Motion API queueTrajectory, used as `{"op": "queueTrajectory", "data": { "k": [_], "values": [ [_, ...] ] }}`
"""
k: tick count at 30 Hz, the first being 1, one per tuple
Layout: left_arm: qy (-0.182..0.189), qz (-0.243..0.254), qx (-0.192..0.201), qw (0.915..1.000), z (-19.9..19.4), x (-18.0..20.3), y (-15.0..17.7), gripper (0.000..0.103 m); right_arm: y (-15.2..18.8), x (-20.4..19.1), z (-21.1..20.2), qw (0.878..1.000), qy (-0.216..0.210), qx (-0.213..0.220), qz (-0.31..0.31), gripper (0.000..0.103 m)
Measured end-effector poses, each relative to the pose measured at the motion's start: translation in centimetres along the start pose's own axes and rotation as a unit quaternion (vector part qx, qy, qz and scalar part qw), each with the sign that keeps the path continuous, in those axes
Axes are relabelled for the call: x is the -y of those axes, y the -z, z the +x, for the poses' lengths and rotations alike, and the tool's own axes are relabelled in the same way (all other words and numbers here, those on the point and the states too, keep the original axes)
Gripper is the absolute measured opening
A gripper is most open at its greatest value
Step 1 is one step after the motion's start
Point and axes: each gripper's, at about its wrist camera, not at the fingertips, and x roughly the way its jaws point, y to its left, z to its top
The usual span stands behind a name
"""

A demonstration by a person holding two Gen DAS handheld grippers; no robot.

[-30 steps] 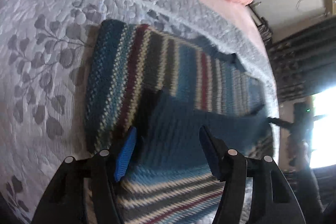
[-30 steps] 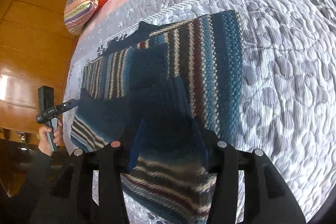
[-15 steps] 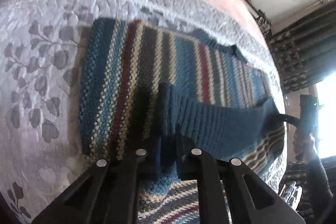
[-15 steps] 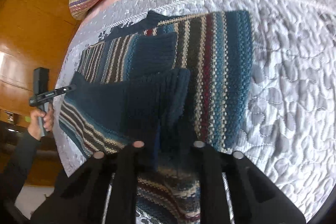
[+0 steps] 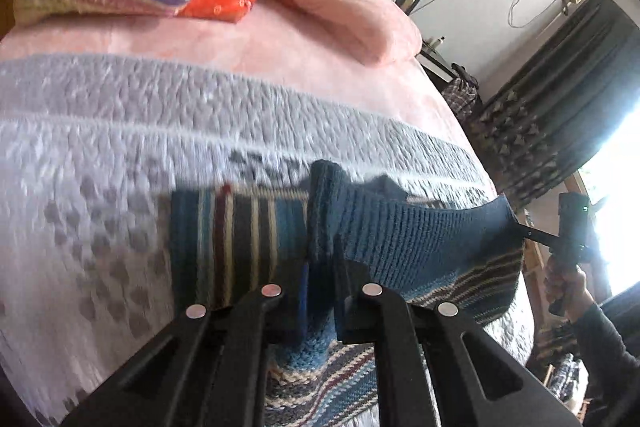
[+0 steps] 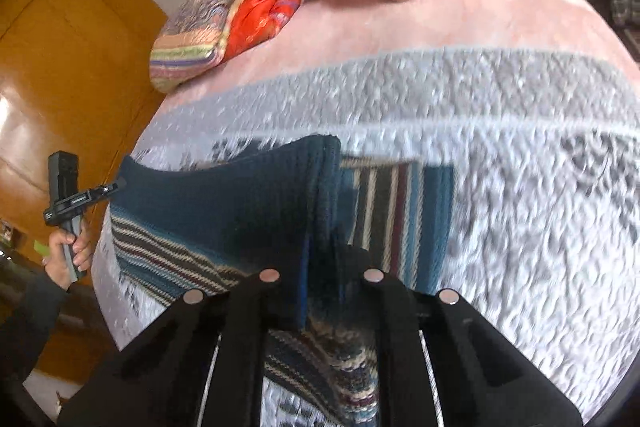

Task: Fold small clothes

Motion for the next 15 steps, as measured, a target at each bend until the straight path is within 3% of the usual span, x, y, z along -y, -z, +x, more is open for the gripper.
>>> {"op": "queueTrajectory", "data": {
  "k": [8, 15],
  "values": [
    [-0.038, -0.001, -0.002, 0.9993, 4.2, -0.9, -6.5, 0.009, -5.8, 1.4, 3.4, 0.999, 0.036, 0.016, 0.019, 0.009],
    [-0.08, -0.002, -0.038, 0.9961, 10.1, -2.8, -9.2, 0.009, -7.8, 3.9, 8.5, 0.997, 0.075, -0.005, 0.025, 0.009]
  ]
}}
